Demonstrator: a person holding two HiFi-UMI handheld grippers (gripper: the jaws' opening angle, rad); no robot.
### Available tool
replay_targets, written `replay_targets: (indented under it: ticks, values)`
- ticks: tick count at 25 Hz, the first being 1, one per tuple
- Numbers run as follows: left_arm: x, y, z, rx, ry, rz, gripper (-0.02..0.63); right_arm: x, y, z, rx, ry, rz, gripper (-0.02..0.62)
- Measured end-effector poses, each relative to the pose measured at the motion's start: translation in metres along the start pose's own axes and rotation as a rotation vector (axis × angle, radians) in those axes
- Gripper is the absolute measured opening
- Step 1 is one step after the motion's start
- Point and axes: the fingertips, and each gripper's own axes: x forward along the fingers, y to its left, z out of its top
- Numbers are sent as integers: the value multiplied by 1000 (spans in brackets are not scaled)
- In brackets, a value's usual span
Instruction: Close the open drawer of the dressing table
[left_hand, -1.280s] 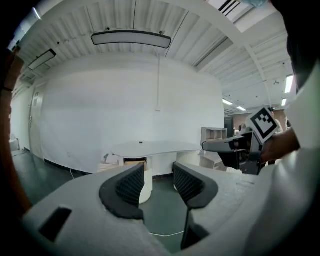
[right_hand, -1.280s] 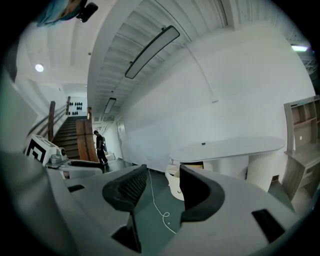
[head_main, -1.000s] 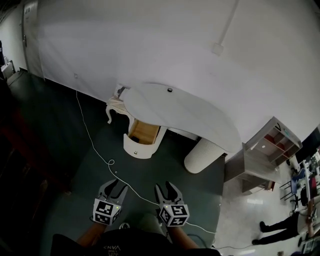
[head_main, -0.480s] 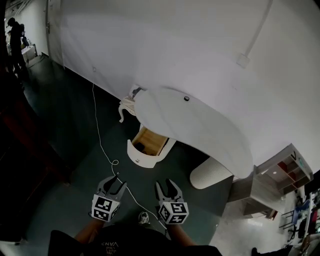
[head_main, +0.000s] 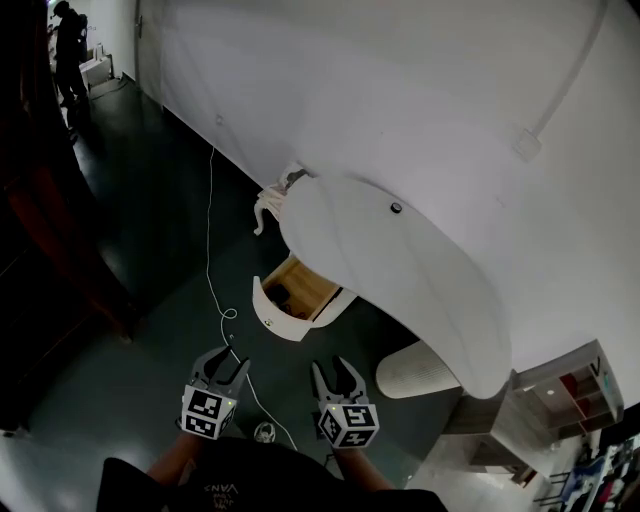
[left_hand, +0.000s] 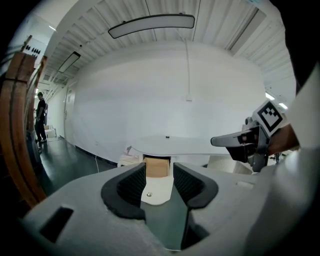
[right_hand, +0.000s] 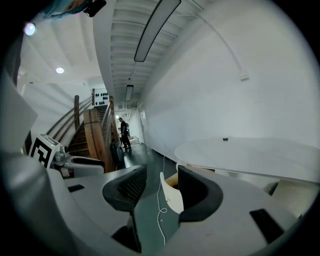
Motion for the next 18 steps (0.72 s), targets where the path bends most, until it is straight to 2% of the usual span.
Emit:
replay_targets:
  ticks: [9,18]
  values:
    - [21,12,-20,-3,63,52,175,30,-17,-8,14,30,41,193]
    - [80,54,-30,10,103,-28,175,80,-28,7,39,-5,-22,193]
